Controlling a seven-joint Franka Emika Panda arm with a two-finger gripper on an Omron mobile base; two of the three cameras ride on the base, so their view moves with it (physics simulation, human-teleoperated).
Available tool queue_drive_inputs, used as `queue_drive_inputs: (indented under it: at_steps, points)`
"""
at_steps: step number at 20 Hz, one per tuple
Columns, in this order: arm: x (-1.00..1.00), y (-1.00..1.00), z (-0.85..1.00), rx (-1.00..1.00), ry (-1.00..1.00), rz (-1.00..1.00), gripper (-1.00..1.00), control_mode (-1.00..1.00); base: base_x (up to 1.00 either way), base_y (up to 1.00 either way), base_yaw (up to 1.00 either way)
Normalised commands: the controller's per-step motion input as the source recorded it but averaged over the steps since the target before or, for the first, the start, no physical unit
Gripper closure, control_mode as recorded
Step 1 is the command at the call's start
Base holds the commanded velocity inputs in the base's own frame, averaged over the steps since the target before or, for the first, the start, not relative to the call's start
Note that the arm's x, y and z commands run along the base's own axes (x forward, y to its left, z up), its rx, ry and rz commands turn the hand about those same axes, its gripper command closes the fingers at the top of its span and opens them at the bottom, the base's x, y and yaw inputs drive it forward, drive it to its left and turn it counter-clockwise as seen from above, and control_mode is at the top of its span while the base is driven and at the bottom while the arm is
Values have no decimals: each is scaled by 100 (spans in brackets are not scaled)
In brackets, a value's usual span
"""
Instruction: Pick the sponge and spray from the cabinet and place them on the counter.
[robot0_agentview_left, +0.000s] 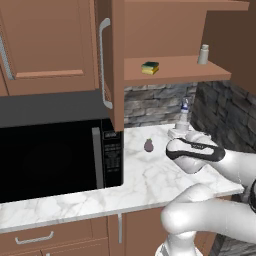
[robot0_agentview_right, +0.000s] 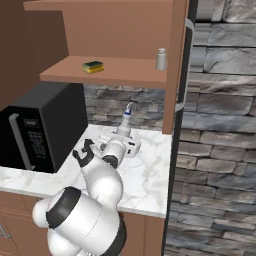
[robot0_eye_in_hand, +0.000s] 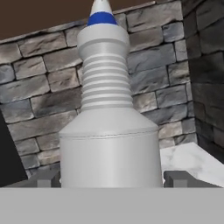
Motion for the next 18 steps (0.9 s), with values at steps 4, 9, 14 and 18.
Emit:
queue_drive_inputs:
  at_steps: [4, 9, 14, 18]
  points:
    - [30, 8, -49, 0, -8, -4, 100, -100, 0, 0, 0]
    - [24, 10, -39, -1, -7, -2, 100, -100, 0, 0, 0]
    - [5, 6, -21, 0, -1, 0, 100, -100, 0, 0, 0]
    - [5, 12, -25, 0, 0, 0, 100, -100, 0, 0, 0]
